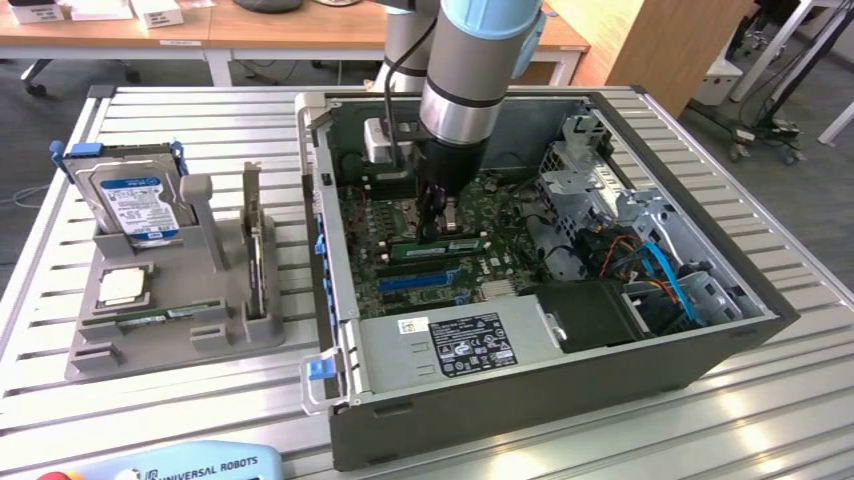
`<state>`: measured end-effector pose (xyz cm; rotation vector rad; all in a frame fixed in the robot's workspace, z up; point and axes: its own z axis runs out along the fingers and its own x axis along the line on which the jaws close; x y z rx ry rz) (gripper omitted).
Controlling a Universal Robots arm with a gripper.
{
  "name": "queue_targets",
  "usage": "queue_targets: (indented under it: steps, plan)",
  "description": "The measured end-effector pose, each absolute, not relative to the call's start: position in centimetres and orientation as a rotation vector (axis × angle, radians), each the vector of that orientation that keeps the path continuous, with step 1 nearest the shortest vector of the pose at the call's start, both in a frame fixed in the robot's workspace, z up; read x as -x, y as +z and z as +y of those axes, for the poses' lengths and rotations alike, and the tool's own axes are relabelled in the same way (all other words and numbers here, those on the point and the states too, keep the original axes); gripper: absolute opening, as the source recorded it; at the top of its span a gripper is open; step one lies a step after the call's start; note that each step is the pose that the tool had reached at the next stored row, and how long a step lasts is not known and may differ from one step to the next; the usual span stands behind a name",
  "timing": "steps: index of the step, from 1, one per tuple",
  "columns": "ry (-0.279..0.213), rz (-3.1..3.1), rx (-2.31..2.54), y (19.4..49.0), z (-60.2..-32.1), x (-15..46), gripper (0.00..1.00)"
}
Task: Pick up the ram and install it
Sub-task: 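Press down the ram until it locks into place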
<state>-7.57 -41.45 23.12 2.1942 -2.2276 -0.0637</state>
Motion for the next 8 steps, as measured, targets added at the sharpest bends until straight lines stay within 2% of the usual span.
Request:
queue_targets:
  steps: [8]
  plan:
    - [-0.064, -2.227, -2.194, 22.89, -41.46, 7.58, 0.1]
